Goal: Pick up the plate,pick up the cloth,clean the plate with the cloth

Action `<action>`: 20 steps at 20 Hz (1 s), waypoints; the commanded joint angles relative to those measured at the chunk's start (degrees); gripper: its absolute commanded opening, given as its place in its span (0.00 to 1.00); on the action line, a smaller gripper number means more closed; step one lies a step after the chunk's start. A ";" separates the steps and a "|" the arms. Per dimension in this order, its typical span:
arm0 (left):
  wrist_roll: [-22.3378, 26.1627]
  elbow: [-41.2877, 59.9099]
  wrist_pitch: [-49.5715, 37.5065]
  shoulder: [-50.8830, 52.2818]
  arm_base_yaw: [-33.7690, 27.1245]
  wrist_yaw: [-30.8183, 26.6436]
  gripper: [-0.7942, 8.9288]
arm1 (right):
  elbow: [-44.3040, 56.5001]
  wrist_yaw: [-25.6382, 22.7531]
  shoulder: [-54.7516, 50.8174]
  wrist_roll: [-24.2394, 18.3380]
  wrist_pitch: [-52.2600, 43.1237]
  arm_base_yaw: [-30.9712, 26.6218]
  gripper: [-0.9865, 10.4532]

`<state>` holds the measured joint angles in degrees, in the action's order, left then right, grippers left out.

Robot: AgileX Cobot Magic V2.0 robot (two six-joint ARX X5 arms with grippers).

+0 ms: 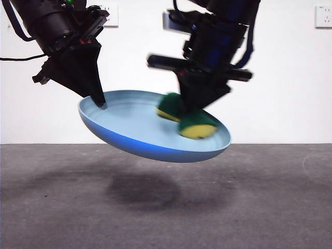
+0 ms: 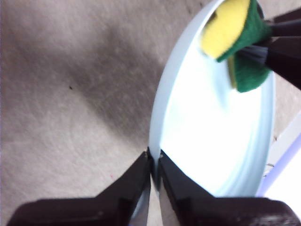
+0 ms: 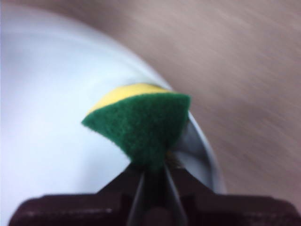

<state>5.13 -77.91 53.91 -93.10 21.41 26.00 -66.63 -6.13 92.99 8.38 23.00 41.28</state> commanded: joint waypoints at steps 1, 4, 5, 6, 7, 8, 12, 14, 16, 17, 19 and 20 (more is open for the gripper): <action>3.74 -0.28 0.33 0.50 2.23 4.11 0.07 | 0.52 8.72 0.55 2.51 -5.62 0.11 0.08; 2.69 -0.28 -2.95 0.50 2.99 3.45 0.07 | 0.52 20.20 0.55 2.67 -6.19 0.17 0.08; 1.88 -0.28 -4.50 0.50 2.99 0.92 0.07 | 0.52 21.31 0.55 2.78 -5.99 0.26 0.08; 1.20 -0.28 -5.84 0.50 2.99 -2.93 0.07 | 0.52 20.98 0.22 3.58 -5.79 0.46 0.08; 0.59 -0.28 -6.86 0.50 2.97 -8.26 0.07 | 0.52 20.52 -1.18 4.22 -5.44 0.42 0.08; 0.61 -0.28 -7.28 0.50 2.91 -11.93 0.07 | 0.52 18.78 -2.80 4.22 -5.38 0.39 0.08; 0.63 -0.28 -10.38 0.28 0.90 -15.28 0.07 | 0.52 9.86 -11.89 3.65 0.68 0.28 0.08; 0.63 -0.28 -11.28 -0.74 0.02 -15.17 0.07 | 0.52 5.64 -16.09 3.30 6.34 -0.04 0.08; 0.66 -0.28 -11.32 -3.45 -0.57 -15.17 0.07 | 0.52 2.62 -19.50 2.03 11.34 -0.07 0.08; 0.66 -0.28 -11.37 -5.25 -0.70 -15.17 0.07 | 0.52 1.42 -20.81 2.03 13.35 -0.09 0.08; 0.61 -0.28 -12.57 -9.09 -0.74 -15.52 0.07 | 0.52 -1.64 -23.06 2.03 16.90 -0.09 0.08; 0.39 -0.28 -13.70 -10.54 -0.74 -15.58 0.07 | 0.52 -2.99 -23.69 2.03 18.40 -0.09 0.08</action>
<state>5.96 -78.37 40.91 -103.81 20.78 10.11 -66.52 -8.78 69.01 10.87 41.54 41.19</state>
